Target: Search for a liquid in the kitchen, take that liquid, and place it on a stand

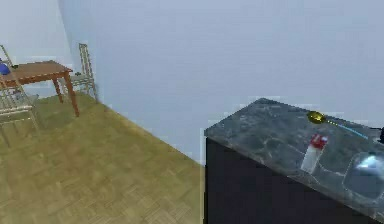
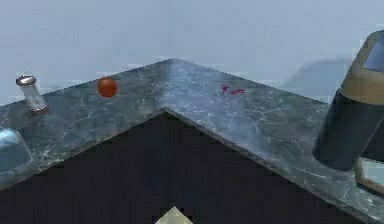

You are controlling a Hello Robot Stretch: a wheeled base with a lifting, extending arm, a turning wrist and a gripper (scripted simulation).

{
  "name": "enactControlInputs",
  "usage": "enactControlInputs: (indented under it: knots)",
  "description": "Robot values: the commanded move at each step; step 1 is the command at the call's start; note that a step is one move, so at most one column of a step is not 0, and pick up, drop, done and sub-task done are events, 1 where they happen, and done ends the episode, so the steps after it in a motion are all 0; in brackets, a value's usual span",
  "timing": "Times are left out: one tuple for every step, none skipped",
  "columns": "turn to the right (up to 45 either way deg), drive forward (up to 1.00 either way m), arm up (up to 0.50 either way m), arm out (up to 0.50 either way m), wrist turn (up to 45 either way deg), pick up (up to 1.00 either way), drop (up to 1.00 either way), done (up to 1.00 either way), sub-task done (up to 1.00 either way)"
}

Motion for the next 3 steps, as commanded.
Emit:
enactControlInputs:
  knots:
    - [-45.0, 0.0, 0.0, 0.0, 0.0, 0.0, 0.0, 0.0, 0.0]
    - [-9.0, 0.0, 0.0, 0.0, 0.0, 0.0, 0.0, 0.0, 0.0]
    - [0.0, 0.0, 0.5, 0.0, 0.0, 0.0, 0.0, 0.0, 0.0]
